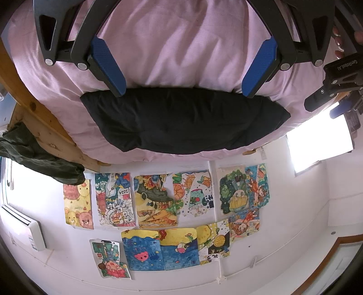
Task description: Fold large clothes
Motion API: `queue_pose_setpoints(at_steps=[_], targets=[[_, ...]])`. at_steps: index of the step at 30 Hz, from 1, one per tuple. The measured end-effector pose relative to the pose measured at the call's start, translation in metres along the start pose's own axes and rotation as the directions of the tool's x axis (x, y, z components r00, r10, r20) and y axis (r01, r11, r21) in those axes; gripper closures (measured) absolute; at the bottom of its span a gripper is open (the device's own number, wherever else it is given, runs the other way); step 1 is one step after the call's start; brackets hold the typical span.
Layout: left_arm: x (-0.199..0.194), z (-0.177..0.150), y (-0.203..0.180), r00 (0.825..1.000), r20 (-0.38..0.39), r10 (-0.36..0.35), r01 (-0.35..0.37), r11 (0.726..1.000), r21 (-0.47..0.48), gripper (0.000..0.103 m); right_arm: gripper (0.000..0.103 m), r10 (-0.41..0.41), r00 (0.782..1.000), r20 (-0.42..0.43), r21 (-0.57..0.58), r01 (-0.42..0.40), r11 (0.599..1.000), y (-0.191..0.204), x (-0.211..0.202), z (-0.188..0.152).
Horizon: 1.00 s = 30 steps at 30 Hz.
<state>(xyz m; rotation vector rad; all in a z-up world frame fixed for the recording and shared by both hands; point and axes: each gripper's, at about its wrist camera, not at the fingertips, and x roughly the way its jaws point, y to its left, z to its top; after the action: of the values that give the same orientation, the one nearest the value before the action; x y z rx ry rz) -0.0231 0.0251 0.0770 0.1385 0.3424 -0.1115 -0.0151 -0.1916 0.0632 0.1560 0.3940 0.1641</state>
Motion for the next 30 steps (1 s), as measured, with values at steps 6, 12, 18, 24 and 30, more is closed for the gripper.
queue_pose_setpoints(at_steps=[6, 12, 18, 24, 30], targets=[[0.0003, 0.0000, 0.0011, 1.000, 0.000, 0.000, 0.000, 1.000, -0.002, 0.002, 0.000, 0.000, 1.000, 0.001, 0.001, 0.000, 1.000, -0.0003, 0.0003, 0.0000], [0.0003, -0.0009, 0.0034, 1.000, -0.001, -0.001, 0.001, 1.000, -0.001, 0.002, 0.000, 0.000, 1.000, 0.000, -0.001, 0.000, 1.000, -0.0003, 0.0001, 0.0001], [0.0006, -0.0011, 0.0046, 1.000, -0.001, -0.001, 0.001, 1.000, -0.001, 0.002, 0.000, 0.000, 1.000, 0.000, 0.000, 0.000, 1.000, -0.0005, 0.0001, 0.0001], [0.0008, -0.0013, 0.0068, 1.000, -0.001, -0.003, 0.003, 1.000, -0.001, 0.002, 0.000, 0.001, 1.000, 0.000, 0.000, -0.001, 1.000, -0.0010, 0.0003, 0.0001], [0.0010, -0.0013, 0.0084, 1.000, -0.001, -0.005, 0.005, 1.000, 0.000, 0.002, 0.000, 0.001, 1.000, 0.000, 0.000, -0.001, 1.000, -0.0011, 0.0000, 0.0003]])
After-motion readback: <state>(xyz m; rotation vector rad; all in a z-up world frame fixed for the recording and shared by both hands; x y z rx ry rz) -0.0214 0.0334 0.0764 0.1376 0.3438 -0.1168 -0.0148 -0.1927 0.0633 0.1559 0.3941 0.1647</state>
